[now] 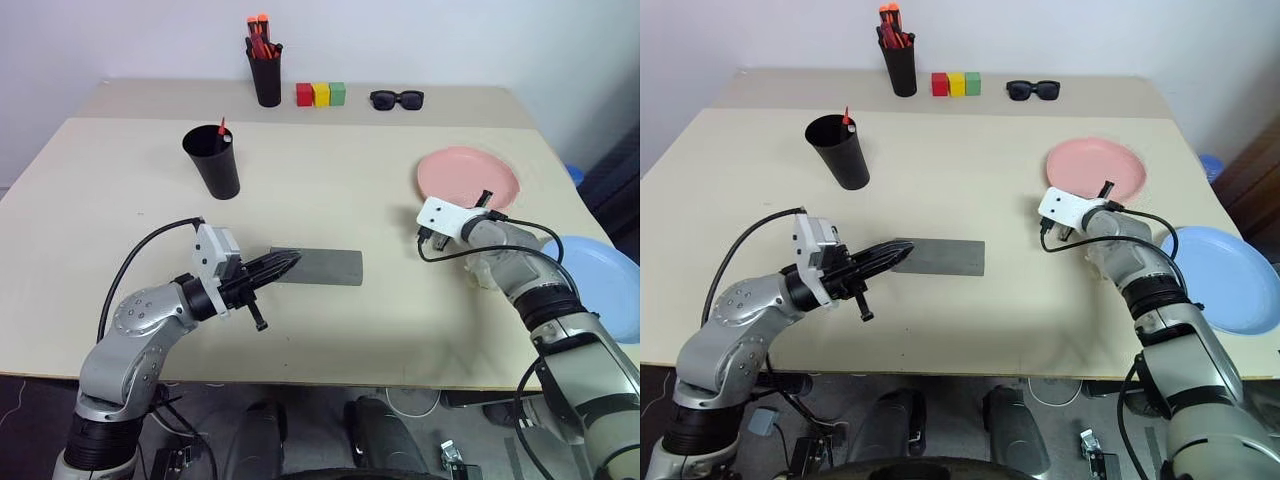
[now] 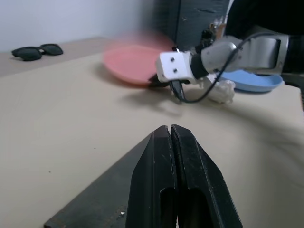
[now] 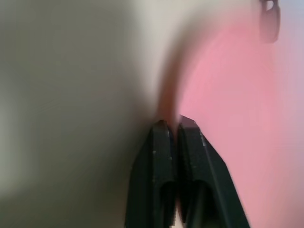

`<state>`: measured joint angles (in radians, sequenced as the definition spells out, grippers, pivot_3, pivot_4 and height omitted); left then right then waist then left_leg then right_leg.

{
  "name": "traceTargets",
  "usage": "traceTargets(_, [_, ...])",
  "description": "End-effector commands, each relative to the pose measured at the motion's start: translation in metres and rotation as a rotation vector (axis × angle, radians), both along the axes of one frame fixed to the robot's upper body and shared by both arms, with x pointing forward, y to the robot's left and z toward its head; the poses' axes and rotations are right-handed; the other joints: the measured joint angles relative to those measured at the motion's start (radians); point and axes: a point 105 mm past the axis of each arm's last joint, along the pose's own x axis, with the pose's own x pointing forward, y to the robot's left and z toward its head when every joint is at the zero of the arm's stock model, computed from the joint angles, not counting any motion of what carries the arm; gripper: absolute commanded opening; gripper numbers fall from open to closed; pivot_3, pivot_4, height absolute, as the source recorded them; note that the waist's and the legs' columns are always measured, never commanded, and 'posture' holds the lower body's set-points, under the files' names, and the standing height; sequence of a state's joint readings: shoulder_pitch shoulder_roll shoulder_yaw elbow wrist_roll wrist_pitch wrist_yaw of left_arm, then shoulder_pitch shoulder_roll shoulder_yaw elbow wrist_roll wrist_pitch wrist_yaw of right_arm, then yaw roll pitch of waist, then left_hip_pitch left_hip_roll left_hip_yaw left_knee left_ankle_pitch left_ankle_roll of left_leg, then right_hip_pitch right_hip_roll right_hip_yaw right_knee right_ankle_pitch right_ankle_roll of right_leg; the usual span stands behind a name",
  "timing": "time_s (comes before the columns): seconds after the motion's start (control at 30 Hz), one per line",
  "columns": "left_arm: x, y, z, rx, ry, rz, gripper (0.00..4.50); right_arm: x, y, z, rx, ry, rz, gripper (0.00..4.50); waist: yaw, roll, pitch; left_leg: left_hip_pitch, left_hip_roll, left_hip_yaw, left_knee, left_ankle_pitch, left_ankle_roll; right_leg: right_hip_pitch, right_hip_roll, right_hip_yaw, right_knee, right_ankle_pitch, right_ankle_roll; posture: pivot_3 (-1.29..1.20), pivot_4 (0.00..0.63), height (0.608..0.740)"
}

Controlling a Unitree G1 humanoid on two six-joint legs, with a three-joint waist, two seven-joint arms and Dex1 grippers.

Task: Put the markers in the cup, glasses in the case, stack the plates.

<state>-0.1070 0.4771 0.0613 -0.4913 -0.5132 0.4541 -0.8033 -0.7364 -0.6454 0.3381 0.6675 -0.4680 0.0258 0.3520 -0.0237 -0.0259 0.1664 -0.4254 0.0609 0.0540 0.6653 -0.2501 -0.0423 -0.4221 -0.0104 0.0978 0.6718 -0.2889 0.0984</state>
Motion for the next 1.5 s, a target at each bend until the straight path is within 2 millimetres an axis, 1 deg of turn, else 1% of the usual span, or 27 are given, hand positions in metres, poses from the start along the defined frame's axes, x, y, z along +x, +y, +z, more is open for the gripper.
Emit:
traceTargets(0.03, [0.001,-0.003,0.007,0.010,-0.049,-0.010,0.00,0.000,0.000,0.016,-0.025,-0.083,0.014,0.03,0.003,0.000,0.000,0.000,0.000,0.000,0.000,0.000,0.000,0.000,0.000,0.000,0.000,0.000,0.000,0.00,0.150,0.732])
traceTargets(0.07, [0.003,-0.003,0.008,0.009,-0.055,-0.010,0.00,-0.001,-0.001,0.022,-0.047,-0.114,0.016,0.03,0.003,0.000,0.000,0.000,0.000,0.000,0.000,0.000,0.000,0.000,0.000,0.000,0.000,0.000,0.000,0.00,0.150,0.732])
traceTargets(0.13, [0.007,-0.005,0.010,0.020,-0.077,-0.017,0.00,-0.006,-0.006,0.040,-0.076,-0.185,0.023,0.03,0.004,0.000,0.000,0.000,0.000,0.000,0.000,0.000,0.000,0.000,0.000,0.000,0.000,0.000,0.000,0.00,0.150,0.732])
traceTargets(0.2, [0.010,-0.011,0.013,0.029,-0.101,-0.035,0.00,-0.015,-0.013,0.061,-0.056,-0.236,0.016,0.03,0.008,0.001,0.000,0.000,-0.001,0.000,0.000,0.000,0.000,0.000,0.000,0.000,0.000,0.000,0.000,0.00,0.150,0.732])
traceTargets(0.3, [0.011,-0.018,0.017,0.018,-0.117,-0.070,0.00,-0.040,-0.031,0.089,0.044,-0.272,-0.024,0.03,0.013,0.001,0.000,-0.001,-0.001,0.000,0.000,0.000,0.000,0.000,-0.001,0.000,-0.001,0.000,0.000,0.00,0.150,0.732])
traceTargets(0.33, [0.012,-0.020,0.017,0.014,-0.115,-0.086,0.00,-0.051,-0.038,0.095,0.100,-0.263,-0.045,0.03,0.013,0.001,0.000,-0.001,-0.001,0.000,0.000,0.000,0.000,0.000,-0.001,0.000,-0.001,0.000,0.000,0.00,0.150,0.732])
traceTargets(0.4, [0.014,-0.024,0.016,0.010,-0.112,-0.115,0.00,-0.074,-0.051,0.102,0.157,-0.234,-0.072,0.03,0.012,0.001,0.000,0.000,-0.001,-0.001,0.000,0.000,0.000,0.001,0.000,-0.001,-0.001,0.000,0.000,0.00,0.150,0.732])
traceTargets(0.47, [0.017,-0.031,0.013,0.016,-0.112,-0.159,0.00,-0.105,-0.064,0.098,0.157,-0.157,-0.094,0.03,0.020,0.002,0.000,0.000,-0.001,-0.002,0.000,0.000,0.000,0.002,0.000,-0.001,-0.001,0.000,0.000,0.00,0.150,0.732])
traceTargets(0.53, [0.020,-0.036,0.011,0.019,-0.114,-0.196,0.00,-0.132,-0.077,0.093,0.190,-0.099,-0.142,0.03,0.016,0.003,-0.001,0.001,-0.001,-0.003,0.000,0.000,0.000,0.005,0.000,-0.002,-0.003,0.000,0.001,0.00,0.150,0.732])
traceTargets(0.57, [0.021,-0.038,0.011,0.019,-0.116,-0.208,0.00,-0.142,-0.082,0.091,0.216,-0.082,-0.170,0.03,0.014,0.003,-0.001,0.002,-0.001,-0.004,0.000,0.000,0.000,0.006,0.000,-0.002,-0.004,0.000,0.001,0.00,0.150,0.732])
traceTargets(0.6, [0.023,-0.041,0.010,0.019,-0.118,-0.224,0.00,-0.155,-0.089,0.083,0.216,-0.048,-0.202,0.03,0.009,0.003,-0.001,0.003,-0.001,-0.004,0.000,0.000,0.000,0.007,0.000,-0.002,-0.004,0.000,0.001,0.00,0.150,0.732])
traceTargets(0.7, [0.026,-0.045,0.008,0.022,-0.123,-0.252,0.00,-0.177,-0.096,0.068,0.227,0.019,-0.250,0.03,0.000,0.003,-0.001,0.008,-0.001,-0.003,0.000,-0.001,0.001,0.012,0.000,-0.001,-0.006,-0.001,0.000,0.00,0.150,0.732])
traceTargets(0.77, [0.027,-0.047,0.007,0.023,-0.128,-0.265,0.00,-0.187,-0.104,0.053,0.237,0.069,-0.302,0.03,-0.005,0.003,-0.001,0.014,-0.001,-0.002,-0.002,-0.001,0.001,0.017,0.000,-0.001,-0.007,-0.001,0.000,0.00,0.150,0.732])
traceTargets(0.8, [0.027,-0.047,0.007,0.023,-0.130,-0.268,0.00,-0.190,-0.106,0.048,0.241,0.085,-0.318,0.03,-0.009,0.003,-0.001,0.016,-0.001,-0.003,-0.002,-0.001,0.001,0.019,0.000,-0.001,-0.007,-0.002,-0.001,0.00,0.150,0.732])
traceTargets(0.87, [0.027,-0.047,0.007,0.022,-0.131,-0.270,0.00,-0.195,-0.109,0.039,0.273,0.119,-0.346,0.03,-0.015,0.003,-0.001,0.017,-0.001,-0.003,-0.002,-0.001,0.001,0.020,0.000,0.000,-0.007,-0.003,-0.003,0.00,0.150,0.732])
traceTargets(0.9, [0.026,-0.047,0.007,0.021,-0.131,-0.271,0.00,-0.195,-0.110,0.037,0.292,0.122,-0.353,0.32,-0.017,0.003,-0.001,0.017,-0.001,-0.002,-0.002,-0.001,0.001,0.020,0.000,0.000,-0.007,-0.003,-0.003,0.00,0.150,0.732])
traceTargets(0.97, [0.025,-0.046,0.007,0.020,-0.131,-0.270,0.00,-0.191,-0.110,0.039,0.310,0.101,-0.357,0.94,-0.021,0.003,-0.001,0.017,-0.001,-0.002,-0.002,-0.001,0.001,0.020,0.000,0.000,-0.007,-0.003,-0.002,0.00,0.150,0.732])
traceTargets(1.07, [0.024,-0.045,0.007,0.021,-0.132,-0.267,0.00,-0.185,-0.106,0.046,0.291,0.077,-0.328,2.39,-0.019,0.003,-0.001,0.017,-0.001,-0.003,-0.002,-0.001,0.001,0.019,0.000,0.000,-0.007,-0.002,-0.001,0.00,0.150,0.732])
traceTargets(1.1, [0.024,-0.045,0.007,0.022,-0.134,-0.263,0.00,-0.182,-0.100,0.048,0.294,0.074,-0.294,2.85,-0.018,0.003,-0.001,0.017,-0.001,-0.003,-0.002,-0.001,0.001,0.019,0.000,0.000,-0.007,-0.002,0.000,0.00,0.150,0.732])
traceTargets(1.2, [0.024,-0.043,0.007,0.022,-0.136,-0.251,0.00,-0.179,-0.082,0.051,0.334,0.084,-0.199,2.85,-0.016,0.003,-0.001,0.016,-0.002,-0.003,-0.002,-0.001,0.001,0.019,0.000,0.000,-0.007,-0.002,0.000,0.00,0.150,0.732])
traceTargets(1.3, [0.027,-0.043,0.009,0.015,-0.139,-0.231,0.00,-0.173,-0.049,0.053,0.484,0.106,-0.083,2.85,-0.017,0.003,-0.001,0.016,-0.002,-0.003,-0.002,-0.001,0.001,0.020,0.000,0.000,-0.007,-0.002,0.000,0.00,0.150,0.732])
traceTargets(1.33, [0.027,-0.044,0.009,0.014,-0.141,-0.227,0.00,-0.169,-0.039,0.050,0.491,0.113,-0.054,2.85,-0.019,0.003,-0.001,0.016,-0.002,-0.003,-0.002,-0.001,0.001,0.020,0.000,0.000,-0.007,-0.002,0.000,0.00,0.150,0.732])
traceTargets(1.4, [0.027,-0.044,0.010,0.012,-0.145,-0.219,0.00,-0.159,-0.029,0.040,0.482,0.123,-0.045,2.85,-0.021,0.003,-0.001,0.017,-0.001,-0.003,-0.002,-0.001,0.002,0.020,0.000,0.000,-0.007,-0.002,0.001,0.00,0.150,0.732])
traceTargets(1.5, [0.027,-0.042,0.010,0.008,-0.148,-0.200,0.00,-0.143,-0.024,0.023,0.496,0.118,-0.082,2.85,-0.019,0.003,-0.001,0.016,-0.001,-0.003,-0.003,-0.001,0.002,0.019,0.000,0.000,-0.007,-0.002,0.000,0.00,0.150,0.732])
